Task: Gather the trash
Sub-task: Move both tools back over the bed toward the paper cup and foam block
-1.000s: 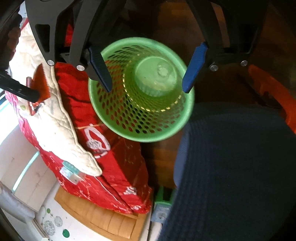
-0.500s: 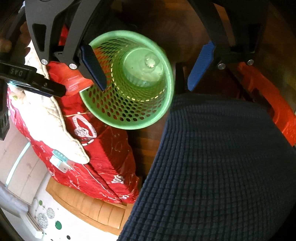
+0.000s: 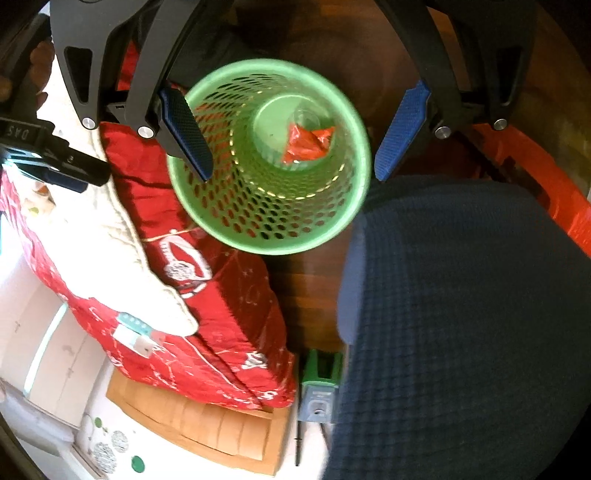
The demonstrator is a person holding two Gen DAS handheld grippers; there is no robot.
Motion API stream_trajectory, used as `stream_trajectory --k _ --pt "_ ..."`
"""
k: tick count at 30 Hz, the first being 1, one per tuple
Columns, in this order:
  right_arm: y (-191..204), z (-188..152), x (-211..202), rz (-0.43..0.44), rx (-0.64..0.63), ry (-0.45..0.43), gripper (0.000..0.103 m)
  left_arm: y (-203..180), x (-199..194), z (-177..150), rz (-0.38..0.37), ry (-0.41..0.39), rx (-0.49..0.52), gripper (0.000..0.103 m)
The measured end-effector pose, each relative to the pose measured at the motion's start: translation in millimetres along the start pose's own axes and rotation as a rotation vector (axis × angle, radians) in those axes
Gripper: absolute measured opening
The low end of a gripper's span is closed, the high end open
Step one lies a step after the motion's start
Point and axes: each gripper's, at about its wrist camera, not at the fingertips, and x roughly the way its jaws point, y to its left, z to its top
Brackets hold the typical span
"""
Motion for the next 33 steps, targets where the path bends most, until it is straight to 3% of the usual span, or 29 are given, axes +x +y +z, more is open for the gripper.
stream_trajectory --k 7,20,29,33 --pt "-47 -18 -39 -0.082 0.066 -0.049 0.090 -33 4 3 -0.057 0.026 0.033 0.088" --pt "-168 -55 -123 -0.259 0.280 -0.153 0.090 -113 8 3 -0.170 0.042 0.140 0.088" --pt "-228 -80 -150 -0.302 0.406 -0.182 0.090 -166 20 6 -0.242 0.070 0.193 0.088" --pt "-254 -88 -153 -0.269 0.463 -0.181 0.086 -188 27 4 -0.253 0.079 0.225 0.088"
